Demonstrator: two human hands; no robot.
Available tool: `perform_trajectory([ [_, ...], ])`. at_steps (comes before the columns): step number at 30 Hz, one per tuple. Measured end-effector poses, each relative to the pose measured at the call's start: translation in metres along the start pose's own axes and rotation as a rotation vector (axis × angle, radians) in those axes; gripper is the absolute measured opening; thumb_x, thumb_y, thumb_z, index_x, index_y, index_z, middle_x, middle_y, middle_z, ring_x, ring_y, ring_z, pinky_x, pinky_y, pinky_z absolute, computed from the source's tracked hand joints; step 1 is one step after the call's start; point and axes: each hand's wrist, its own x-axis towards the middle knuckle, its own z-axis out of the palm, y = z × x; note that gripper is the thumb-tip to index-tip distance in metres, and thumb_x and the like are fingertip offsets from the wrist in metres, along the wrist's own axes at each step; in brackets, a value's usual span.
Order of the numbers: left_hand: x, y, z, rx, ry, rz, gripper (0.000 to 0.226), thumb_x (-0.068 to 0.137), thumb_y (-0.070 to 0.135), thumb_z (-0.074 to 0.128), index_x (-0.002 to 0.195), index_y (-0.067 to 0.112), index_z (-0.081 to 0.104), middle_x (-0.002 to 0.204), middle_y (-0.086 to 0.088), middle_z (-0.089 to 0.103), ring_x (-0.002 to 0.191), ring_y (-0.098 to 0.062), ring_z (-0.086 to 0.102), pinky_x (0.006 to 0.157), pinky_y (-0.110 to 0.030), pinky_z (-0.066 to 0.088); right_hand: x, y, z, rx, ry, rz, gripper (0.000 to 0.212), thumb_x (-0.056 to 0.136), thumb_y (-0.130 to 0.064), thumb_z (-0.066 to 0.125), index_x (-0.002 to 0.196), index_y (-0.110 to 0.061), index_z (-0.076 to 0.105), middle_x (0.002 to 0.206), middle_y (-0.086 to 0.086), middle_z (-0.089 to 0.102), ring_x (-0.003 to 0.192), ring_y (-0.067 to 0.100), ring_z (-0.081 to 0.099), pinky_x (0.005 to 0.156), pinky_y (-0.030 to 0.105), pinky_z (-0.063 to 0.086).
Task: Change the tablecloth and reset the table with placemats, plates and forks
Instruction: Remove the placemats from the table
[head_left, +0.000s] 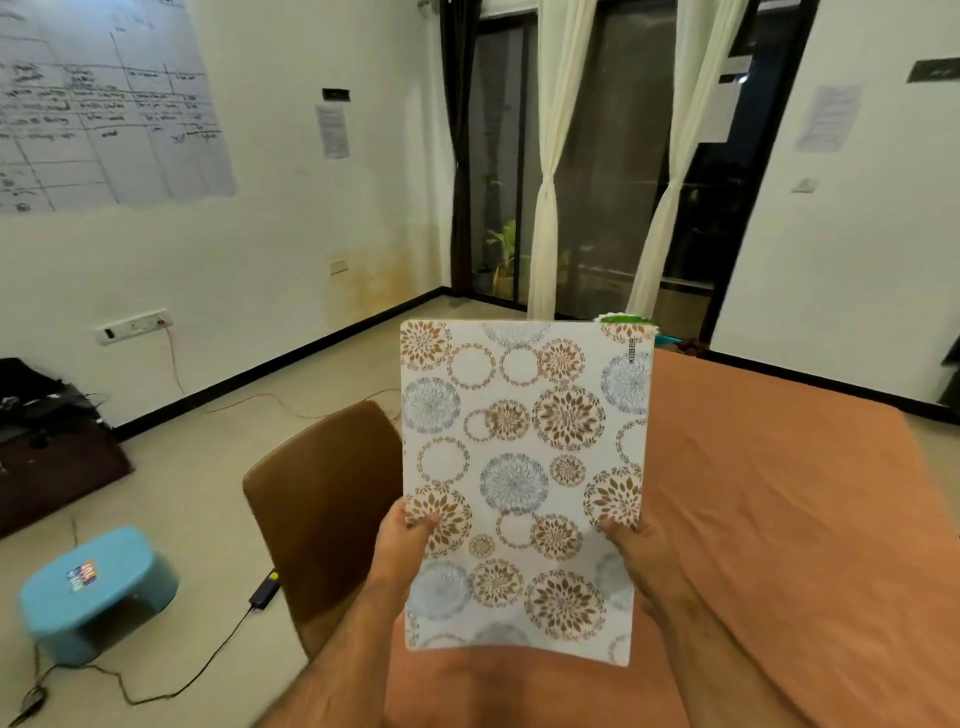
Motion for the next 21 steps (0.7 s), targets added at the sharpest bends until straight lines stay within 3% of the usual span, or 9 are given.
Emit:
perform_trajectory([
  [5, 0.007, 0.034, -0.058, 0.006, 0.061, 0.035, 0.016, 0.095, 0.01, 0.059, 0.105, 0.022, 0.056, 0.105, -0.007, 0.071, 0.094, -0.024, 0.071, 0.086, -0.048, 0.057, 0.011, -0.028, 0.063, -0.061, -0.046, 0.004, 0.023, 0.093, -0.004, 0.06, 0.116, -0.006, 0.064, 0.11, 0.01, 0.072, 0.105, 0.03, 0.066, 0.096, 0.052, 0.051],
  [10, 0.019, 0.048, -0.147, 0.027, 0.174, 0.064, 0.023, 0.095, 0.006, 0.059, 0.115, 0.016, 0.055, 0.107, -0.006, 0.071, 0.089, -0.017, 0.07, 0.075, -0.035, 0.058, 0.016, -0.037, 0.164, -0.062, -0.123, -0.005, 0.023, 0.091, -0.001, 0.063, 0.113, -0.001, 0.064, 0.112, 0.018, 0.07, 0.102, 0.034, 0.067, 0.094, 0.05, 0.053],
  [13, 0.03, 0.058, -0.22, 0.063, 0.227, 0.075, 0.029, 0.096, 0.01, 0.058, 0.124, 0.012, 0.054, 0.111, -0.003, 0.067, 0.091, -0.015, 0.066, 0.074, -0.027, 0.053, 0.016, -0.042, 0.243, -0.032, -0.193, -0.005, 0.022, 0.089, 0.001, 0.065, 0.109, -0.007, 0.063, 0.109, 0.015, 0.07, 0.097, 0.032, 0.068, 0.086, 0.045, 0.056],
  [17, 0.053, 0.076, -0.335, 0.115, 0.299, 0.093, 0.033, 0.096, 0.008, 0.058, 0.128, 0.006, 0.052, 0.108, -0.003, 0.066, 0.098, -0.021, 0.066, 0.079, -0.029, 0.053, 0.016, -0.04, 0.366, -0.048, -0.252, 0.039, 0.019, 0.09, 0.004, 0.061, 0.104, -0.009, 0.061, 0.101, 0.012, 0.07, 0.085, 0.027, 0.068, 0.075, 0.039, 0.058],
  [21, 0.084, 0.107, -0.436, 0.163, 0.345, 0.084, 0.029, 0.096, 0.007, 0.057, 0.125, 0.008, 0.052, 0.112, -0.007, 0.065, 0.092, -0.021, 0.065, 0.081, -0.037, 0.054, 0.019, -0.035, 0.481, 0.001, -0.276, 0.081, 0.022, 0.088, 0.006, 0.06, 0.098, -0.013, 0.063, 0.108, 0.015, 0.069, 0.095, 0.033, 0.068, 0.086, 0.046, 0.056],
])
